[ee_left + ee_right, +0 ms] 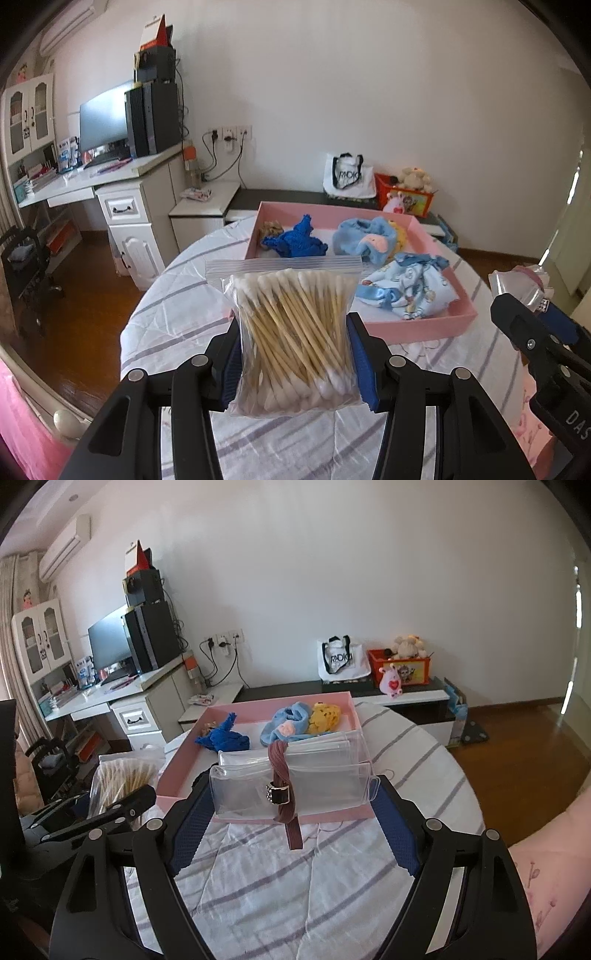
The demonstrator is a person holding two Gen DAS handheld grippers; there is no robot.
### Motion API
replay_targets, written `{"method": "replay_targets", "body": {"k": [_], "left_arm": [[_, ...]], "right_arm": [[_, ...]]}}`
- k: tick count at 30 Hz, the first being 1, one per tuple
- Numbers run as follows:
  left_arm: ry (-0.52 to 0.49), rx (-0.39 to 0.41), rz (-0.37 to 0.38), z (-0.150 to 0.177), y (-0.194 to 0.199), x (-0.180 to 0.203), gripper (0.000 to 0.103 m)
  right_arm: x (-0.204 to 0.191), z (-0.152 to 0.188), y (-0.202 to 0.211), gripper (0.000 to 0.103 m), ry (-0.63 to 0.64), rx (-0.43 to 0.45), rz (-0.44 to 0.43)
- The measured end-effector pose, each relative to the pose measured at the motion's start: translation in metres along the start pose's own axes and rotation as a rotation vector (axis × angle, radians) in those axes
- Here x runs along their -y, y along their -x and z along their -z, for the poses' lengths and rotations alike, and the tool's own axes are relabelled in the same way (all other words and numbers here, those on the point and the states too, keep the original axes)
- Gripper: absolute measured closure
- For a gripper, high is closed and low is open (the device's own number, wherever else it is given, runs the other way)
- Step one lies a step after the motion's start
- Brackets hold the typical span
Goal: Organize soft objects
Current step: 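Lower the swab bag and pouch into the pink tray and open both tools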
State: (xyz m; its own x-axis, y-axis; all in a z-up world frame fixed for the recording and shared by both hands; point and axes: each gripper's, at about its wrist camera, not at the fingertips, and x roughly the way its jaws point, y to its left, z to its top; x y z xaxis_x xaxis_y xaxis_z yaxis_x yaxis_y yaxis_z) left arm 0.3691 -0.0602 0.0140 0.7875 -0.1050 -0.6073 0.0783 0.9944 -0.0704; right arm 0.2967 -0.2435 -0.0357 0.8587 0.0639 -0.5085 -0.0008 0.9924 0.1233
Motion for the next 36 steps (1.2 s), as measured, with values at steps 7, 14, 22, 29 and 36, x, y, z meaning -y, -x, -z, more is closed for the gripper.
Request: {"method": "replay_targets", "body": {"k": [7,14,22,29,36], "left_arm": [[0.01,-0.05,0.002,-0.041,-0.051,-0.004,0.055],[0.013,-0.106,0.014,-0.078,-0.108,-0.008,0.055],[0.005,-0.171,0.02,-0.119,-0.185,-0.021,0.054],[0.01,-0.203,0.037,-0.13,-0.225,-0.03,0.054],[0.015,-0.215,0.085,-0.138,-0.247,-0.044,0.03]], "right_arm": [[-0.005,-0.011,-0.031,0.022,0.0,-0.038,-0.004],[-0.017,-0.023,-0.067,0.022,0.008,-0.081,0.001],[-0.03,-0.032,-0.108,0.022,0.032,-0.145,0.011],[-0.041,-0.033,-0.132,0.022,0.056,-0.185,0.003],[-0.04,-0.035,-0.137,0.022,0.044,-0.194,0.005]]}}
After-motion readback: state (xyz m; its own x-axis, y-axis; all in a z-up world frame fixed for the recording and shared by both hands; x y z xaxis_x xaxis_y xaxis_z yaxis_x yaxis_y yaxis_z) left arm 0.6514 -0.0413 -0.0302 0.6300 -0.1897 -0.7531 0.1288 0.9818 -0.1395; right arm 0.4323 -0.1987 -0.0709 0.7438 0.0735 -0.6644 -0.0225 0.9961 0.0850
